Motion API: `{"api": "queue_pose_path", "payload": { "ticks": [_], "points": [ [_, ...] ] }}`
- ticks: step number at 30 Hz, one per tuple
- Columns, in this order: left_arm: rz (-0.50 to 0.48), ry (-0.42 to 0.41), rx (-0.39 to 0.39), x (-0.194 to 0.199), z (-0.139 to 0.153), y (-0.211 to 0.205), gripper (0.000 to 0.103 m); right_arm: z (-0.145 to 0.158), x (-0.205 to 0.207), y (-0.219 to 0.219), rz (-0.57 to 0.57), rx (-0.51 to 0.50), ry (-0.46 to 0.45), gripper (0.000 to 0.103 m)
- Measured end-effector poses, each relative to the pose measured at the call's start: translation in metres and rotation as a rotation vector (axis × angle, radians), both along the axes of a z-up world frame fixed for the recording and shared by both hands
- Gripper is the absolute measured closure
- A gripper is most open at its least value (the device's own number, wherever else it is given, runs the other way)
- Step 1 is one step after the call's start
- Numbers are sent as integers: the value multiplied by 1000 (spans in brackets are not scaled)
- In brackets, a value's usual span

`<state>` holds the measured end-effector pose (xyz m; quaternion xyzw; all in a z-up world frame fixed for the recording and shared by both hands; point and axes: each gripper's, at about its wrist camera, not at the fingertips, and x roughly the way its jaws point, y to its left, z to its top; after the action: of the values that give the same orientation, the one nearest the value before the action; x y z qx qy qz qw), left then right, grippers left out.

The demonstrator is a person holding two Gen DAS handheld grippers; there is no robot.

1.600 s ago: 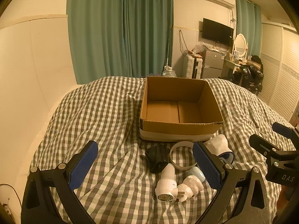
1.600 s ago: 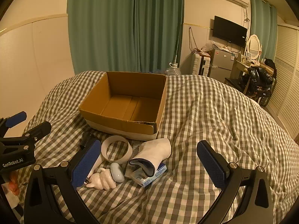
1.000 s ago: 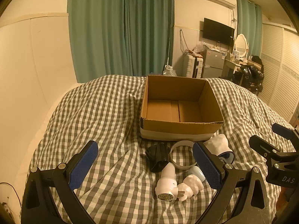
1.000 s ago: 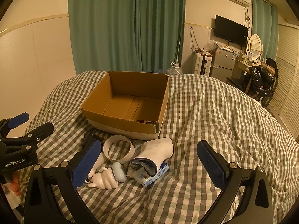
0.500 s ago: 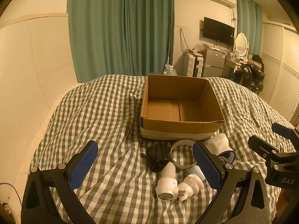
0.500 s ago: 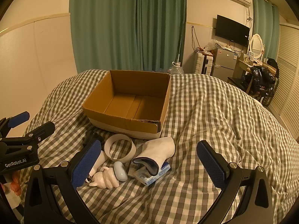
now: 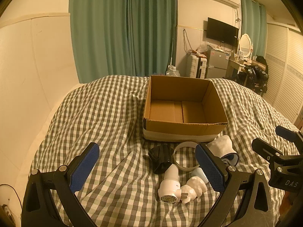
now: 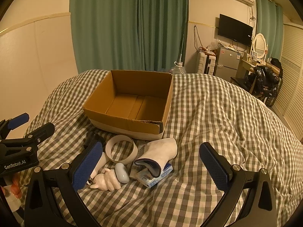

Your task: Organize objects

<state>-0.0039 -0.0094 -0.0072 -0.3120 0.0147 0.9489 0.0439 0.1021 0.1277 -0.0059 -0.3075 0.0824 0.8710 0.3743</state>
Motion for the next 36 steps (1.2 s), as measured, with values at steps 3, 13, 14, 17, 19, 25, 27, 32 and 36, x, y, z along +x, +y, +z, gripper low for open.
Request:
{"api": "queue_pose_path", "payload": {
  "ticks": [3, 13, 14, 17, 19, 25, 27, 32, 36],
  "points": [
    [-6, -4, 4, 0, 0, 0, 0, 0, 0, 0, -3, 1, -2, 0],
    [-25, -4, 5, 1, 1, 1, 0, 0, -2, -2, -11, 8, -12, 0],
    [-24, -5, 3, 1, 1, 1, 0, 0, -2, -2, -13, 7, -10, 0],
    [-25, -4, -7, 1, 0, 2, 0, 0, -1, -1, -15, 3, -6, 0],
    [-29, -3, -9, 2, -2, 3, 0, 0, 0, -1, -15, 2, -6, 0],
    [-44, -19, 5, -1, -7, 3, 0, 0, 2, 0, -16, 0, -4, 0],
    [-49, -24, 7, -2, -8, 3, 0, -1, 4, 2, -18, -8, -4, 0],
    [-65, -41, 7, -5, -14, 6, 0, -6, 5, 7, -28, -23, -11, 0],
    [-76, -51, 7, -6, -18, 7, 0, -11, 5, 10, -31, -33, -18, 0]
  ]
}}
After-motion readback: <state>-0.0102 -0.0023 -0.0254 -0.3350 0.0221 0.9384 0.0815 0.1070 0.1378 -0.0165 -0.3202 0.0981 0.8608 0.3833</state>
